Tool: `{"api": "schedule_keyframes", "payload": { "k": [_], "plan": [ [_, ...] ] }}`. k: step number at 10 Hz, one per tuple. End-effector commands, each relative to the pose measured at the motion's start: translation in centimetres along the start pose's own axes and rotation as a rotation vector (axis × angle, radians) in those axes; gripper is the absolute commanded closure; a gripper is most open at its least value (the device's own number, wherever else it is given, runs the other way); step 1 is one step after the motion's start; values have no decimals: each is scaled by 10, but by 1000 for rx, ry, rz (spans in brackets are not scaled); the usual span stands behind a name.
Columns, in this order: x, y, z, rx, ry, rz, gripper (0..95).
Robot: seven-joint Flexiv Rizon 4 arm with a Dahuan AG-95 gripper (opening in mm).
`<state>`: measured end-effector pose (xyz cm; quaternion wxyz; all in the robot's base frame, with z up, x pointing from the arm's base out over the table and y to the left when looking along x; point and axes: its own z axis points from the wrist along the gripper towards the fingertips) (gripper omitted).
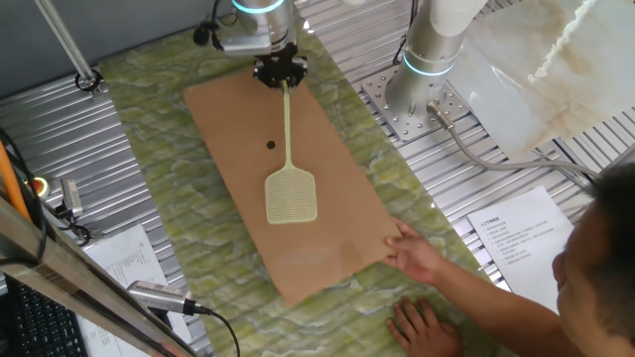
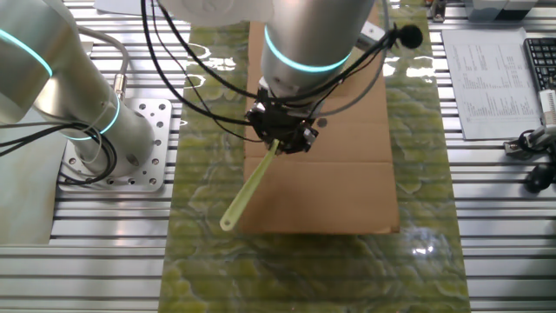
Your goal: Swat with a flyswatter
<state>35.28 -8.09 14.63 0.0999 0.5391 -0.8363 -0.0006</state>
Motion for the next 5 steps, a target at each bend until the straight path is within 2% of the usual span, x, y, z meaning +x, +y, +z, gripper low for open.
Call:
{"api": "schedule_keyframes", "payload": {
  "k": [1,2,3,4,5],
  "plan": [
    [35,-3,11,36,59,-72,950],
    [50,-3,18,72,111,-114,950],
    [70,-1,32,119,168,-138,950],
    [84,1,45,158,202,-152,950],
    [91,1,54,171,201,-151,950]
  ]
}}
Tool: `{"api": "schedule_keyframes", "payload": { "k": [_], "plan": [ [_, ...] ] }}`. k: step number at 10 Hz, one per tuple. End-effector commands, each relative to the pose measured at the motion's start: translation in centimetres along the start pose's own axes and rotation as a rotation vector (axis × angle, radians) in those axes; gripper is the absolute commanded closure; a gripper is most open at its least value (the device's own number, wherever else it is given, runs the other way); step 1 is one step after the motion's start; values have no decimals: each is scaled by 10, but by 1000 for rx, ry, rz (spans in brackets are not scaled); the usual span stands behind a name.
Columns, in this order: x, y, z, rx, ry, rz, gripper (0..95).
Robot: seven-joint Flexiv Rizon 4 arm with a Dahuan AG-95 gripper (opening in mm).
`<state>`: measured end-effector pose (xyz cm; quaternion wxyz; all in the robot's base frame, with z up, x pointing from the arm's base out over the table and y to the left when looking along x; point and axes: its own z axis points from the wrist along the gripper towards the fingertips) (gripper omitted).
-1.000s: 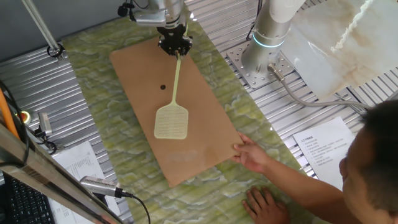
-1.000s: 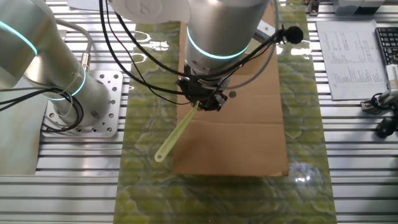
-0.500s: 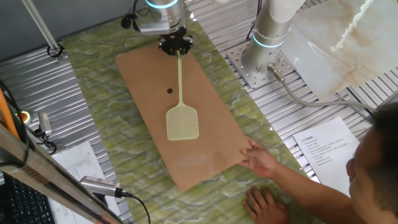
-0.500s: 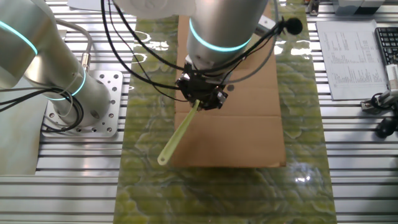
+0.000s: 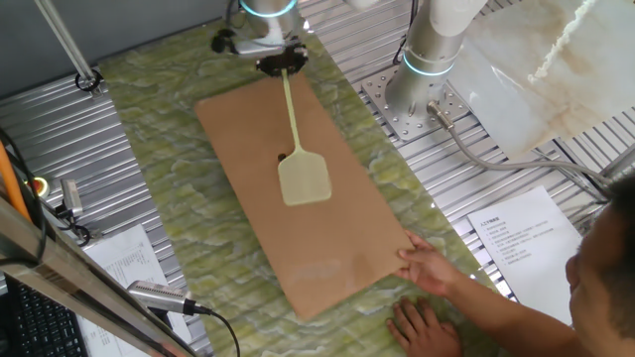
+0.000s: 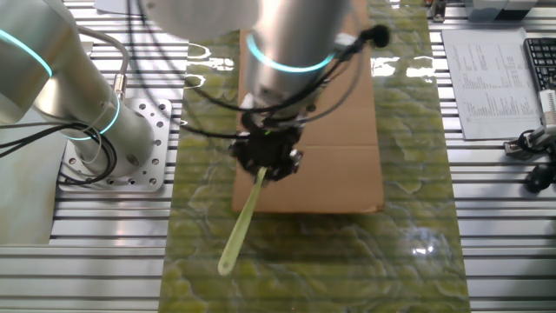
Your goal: Swat with a flyswatter
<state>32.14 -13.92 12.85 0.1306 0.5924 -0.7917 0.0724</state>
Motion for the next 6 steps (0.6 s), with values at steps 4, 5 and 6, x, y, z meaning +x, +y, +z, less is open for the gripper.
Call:
{"api": "schedule_keyframes", "payload": {
  "k": [4,5,6],
  "plan": [
    [17,3,-12,-62,-53,113,950],
    [13,2,-21,-78,-76,130,950],
    [7,1,-38,-119,-158,162,950]
  ]
}}
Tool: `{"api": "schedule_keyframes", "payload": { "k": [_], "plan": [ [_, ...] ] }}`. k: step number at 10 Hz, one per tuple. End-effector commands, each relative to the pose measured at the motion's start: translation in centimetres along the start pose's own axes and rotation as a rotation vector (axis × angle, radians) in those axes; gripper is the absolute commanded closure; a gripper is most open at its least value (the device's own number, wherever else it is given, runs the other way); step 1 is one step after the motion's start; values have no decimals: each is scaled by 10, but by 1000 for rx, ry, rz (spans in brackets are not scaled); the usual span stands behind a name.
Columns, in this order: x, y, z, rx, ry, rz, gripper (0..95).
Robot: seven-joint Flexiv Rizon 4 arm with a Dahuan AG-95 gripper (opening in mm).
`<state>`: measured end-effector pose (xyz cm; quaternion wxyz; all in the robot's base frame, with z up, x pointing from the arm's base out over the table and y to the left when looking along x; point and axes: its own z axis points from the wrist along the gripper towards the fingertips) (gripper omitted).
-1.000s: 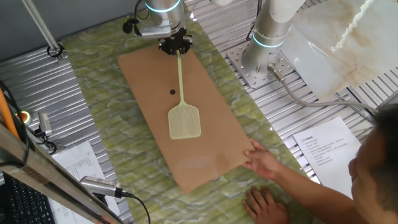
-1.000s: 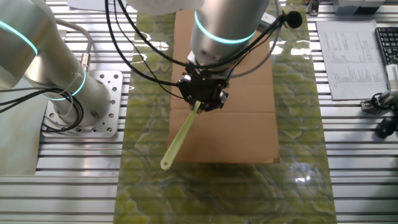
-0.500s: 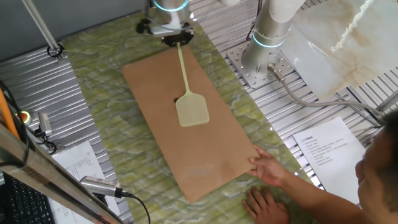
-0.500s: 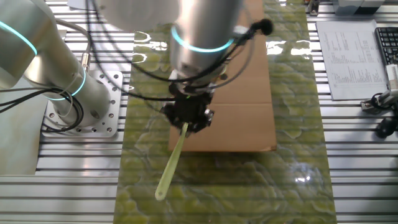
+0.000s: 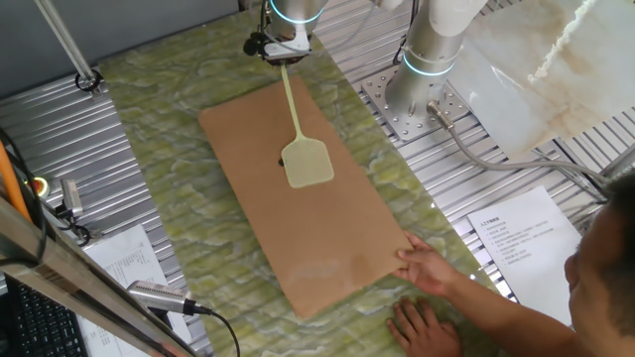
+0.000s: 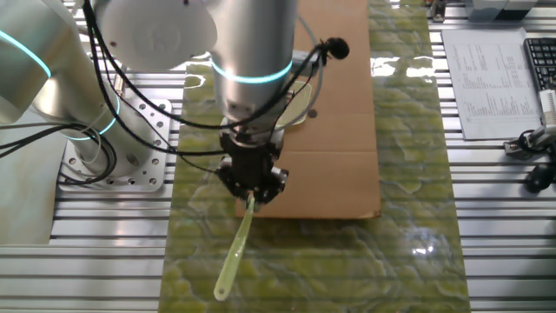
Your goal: Swat with a flyswatter
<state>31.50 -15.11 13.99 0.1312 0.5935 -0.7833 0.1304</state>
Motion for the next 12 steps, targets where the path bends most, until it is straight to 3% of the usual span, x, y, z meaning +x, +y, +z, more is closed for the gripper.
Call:
{"api": "schedule_keyframes", "payload": {
  "k": [1,2,3,4,5,6,7,8,11,12],
  "plan": [
    [-9,-6,-45,-227,-288,173,950],
    [-10,-7,-52,-223,-321,198,950],
    [-9,-7,-57,-218,-399,225,950],
    [-9,-7,-57,-212,-425,232,950],
    [-9,-7,-58,-211,-488,256,950],
    [-9,-7,-59,-202,-490,262,950],
    [-8,-7,-59,-179,-472,248,950],
    [-4,-7,-57,-131,-410,192,950],
    [5,-6,-60,-132,-377,196,950],
    [4,-6,-58,-127,-350,232,950]
  ]
}}
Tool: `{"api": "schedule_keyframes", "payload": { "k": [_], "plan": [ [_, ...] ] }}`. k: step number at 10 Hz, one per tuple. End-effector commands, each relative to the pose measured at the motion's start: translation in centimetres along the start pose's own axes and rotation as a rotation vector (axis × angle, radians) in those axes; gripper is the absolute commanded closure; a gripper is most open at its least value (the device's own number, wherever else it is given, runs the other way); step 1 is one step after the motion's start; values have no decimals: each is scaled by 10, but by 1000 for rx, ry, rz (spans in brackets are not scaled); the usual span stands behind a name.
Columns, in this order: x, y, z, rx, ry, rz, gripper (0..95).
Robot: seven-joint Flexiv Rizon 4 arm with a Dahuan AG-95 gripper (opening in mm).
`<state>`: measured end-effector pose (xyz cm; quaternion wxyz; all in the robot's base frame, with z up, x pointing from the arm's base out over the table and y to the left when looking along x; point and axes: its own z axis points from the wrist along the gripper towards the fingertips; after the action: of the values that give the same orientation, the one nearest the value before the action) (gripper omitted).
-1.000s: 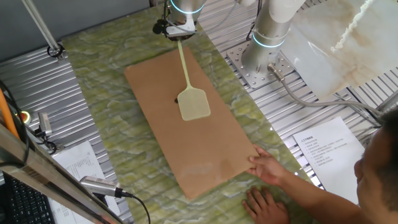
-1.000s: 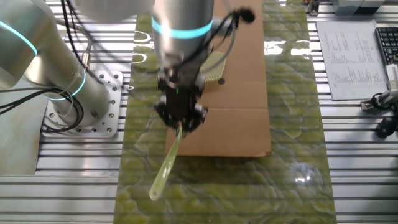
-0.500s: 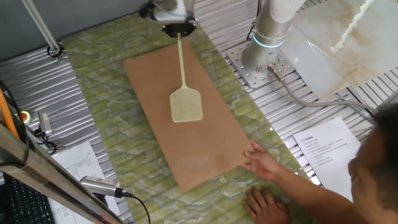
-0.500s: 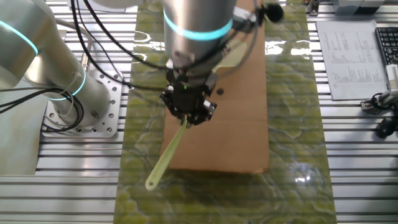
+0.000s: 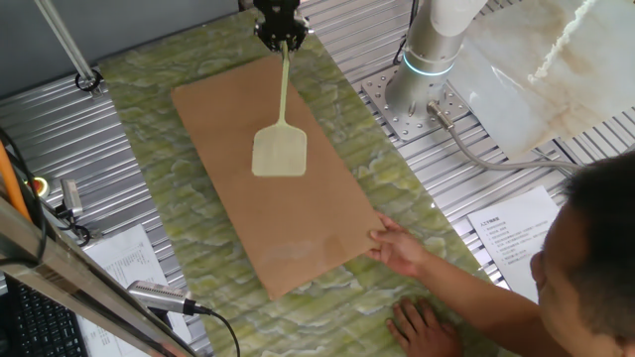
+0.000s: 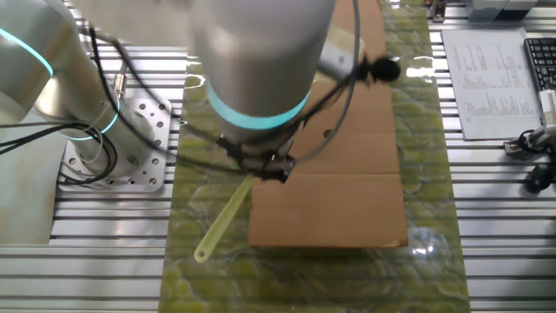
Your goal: Swat with a flyswatter
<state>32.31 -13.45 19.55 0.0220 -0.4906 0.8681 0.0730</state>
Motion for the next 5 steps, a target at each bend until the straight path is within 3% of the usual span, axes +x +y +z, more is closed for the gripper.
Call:
{"api": "schedule_keyframes", "payload": {
  "k": [1,2,4,5],
  "plan": [
    [2,-1,3,88,152,-6,950],
    [3,-1,6,97,163,18,950],
    [6,-7,0,151,247,-2,950],
    [10,-21,-10,131,255,-21,950]
  ]
}}
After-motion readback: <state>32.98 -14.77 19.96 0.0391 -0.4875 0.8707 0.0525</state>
